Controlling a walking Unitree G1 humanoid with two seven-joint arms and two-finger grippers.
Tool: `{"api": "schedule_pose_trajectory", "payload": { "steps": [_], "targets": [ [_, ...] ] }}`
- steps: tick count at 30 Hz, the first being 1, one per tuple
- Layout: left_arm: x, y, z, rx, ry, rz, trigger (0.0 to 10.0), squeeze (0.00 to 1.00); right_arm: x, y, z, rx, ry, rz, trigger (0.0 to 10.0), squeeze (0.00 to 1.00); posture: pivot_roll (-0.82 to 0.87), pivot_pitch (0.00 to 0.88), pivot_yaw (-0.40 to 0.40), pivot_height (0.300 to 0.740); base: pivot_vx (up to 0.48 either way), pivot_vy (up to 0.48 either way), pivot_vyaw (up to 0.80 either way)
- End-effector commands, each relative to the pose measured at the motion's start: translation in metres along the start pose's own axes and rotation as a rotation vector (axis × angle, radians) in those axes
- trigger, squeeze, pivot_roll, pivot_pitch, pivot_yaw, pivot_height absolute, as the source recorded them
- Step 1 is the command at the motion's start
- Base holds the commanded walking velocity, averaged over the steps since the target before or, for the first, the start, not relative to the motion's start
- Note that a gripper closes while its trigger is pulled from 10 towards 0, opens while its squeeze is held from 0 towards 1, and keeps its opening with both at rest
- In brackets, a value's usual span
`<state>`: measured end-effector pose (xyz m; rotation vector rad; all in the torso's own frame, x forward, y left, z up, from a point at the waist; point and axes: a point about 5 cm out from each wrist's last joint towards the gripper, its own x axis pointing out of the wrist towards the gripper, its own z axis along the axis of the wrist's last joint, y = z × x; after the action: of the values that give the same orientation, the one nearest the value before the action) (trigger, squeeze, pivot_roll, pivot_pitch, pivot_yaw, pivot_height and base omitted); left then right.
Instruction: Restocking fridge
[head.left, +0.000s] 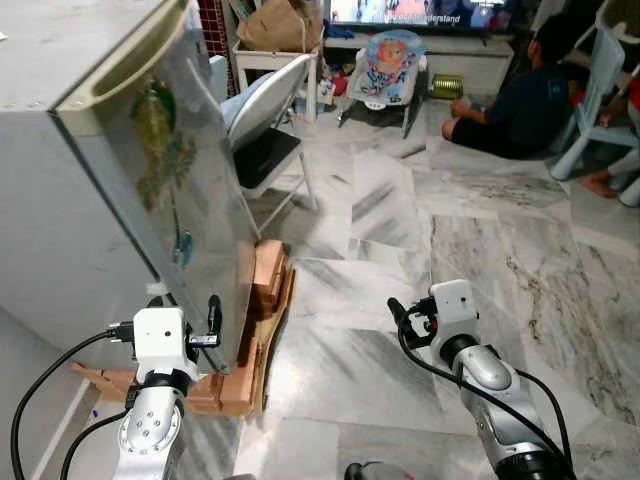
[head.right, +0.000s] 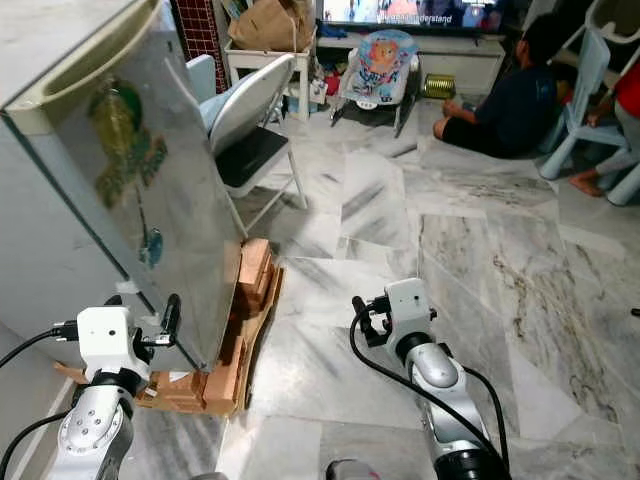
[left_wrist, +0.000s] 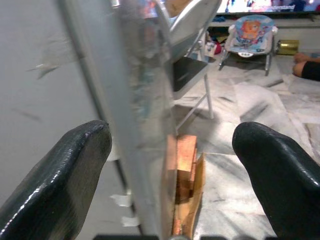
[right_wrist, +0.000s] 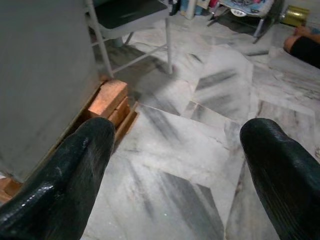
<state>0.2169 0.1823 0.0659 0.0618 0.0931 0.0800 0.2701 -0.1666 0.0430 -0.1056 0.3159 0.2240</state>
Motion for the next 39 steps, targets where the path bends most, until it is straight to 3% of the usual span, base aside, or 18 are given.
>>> {"api": "schedule_pose_trajectory", "payload": {
  "steps": [1, 10, 27, 30, 35, 39],
  "targets": [
    [0.000, 0.001, 0.003, 0.012, -0.009, -0.005, 10.0, 0.00, 0.000, 0.002, 0.000, -0.003, 0.007, 0.003, 10.0, 0.00, 0.00, 0.089, -0.001, 0.740, 0.292, 0.289, -0.46],
    [-0.001, -0.001, 0.001, 0.014, -0.002, -0.015, 10.0, 0.00, 0.001, 0.003, 0.000, -0.012, 0.006, 0.007, 10.0, 0.00, 0.00, 0.094, -0.003, 0.740, 0.287, 0.286, -0.63],
    [-0.022, 0.004, -0.012, 0.010, 0.043, 0.044, 10.0, 0.00, 0.002, 0.003, -0.001, -0.034, 0.017, 0.018, 10.0, 0.00, 0.00, 0.092, -0.011, 0.740, 0.000, 0.000, 0.00],
    [-0.025, 0.004, -0.021, 0.015, 0.093, 0.025, 10.0, 0.00, 0.003, 0.004, -0.001, -0.036, 0.018, 0.026, 10.0, 0.00, 0.00, 0.091, -0.012, 0.740, 0.000, 0.000, 0.00],
    [-0.017, 0.006, -0.018, 0.019, 0.079, 0.033, 10.0, 0.00, 0.003, 0.005, -0.002, -0.037, 0.025, 0.037, 10.0, 0.00, 0.00, 0.088, -0.014, 0.740, 0.000, 0.000, 0.00],
    [0.004, 0.010, -0.014, 0.037, 0.052, 0.035, 10.0, 0.00, 0.001, 0.014, -0.006, -0.041, 0.061, 0.122, 10.0, 0.00, -0.01, 0.088, -0.016, 0.740, 0.000, 0.000, 0.00]
  ]
}}
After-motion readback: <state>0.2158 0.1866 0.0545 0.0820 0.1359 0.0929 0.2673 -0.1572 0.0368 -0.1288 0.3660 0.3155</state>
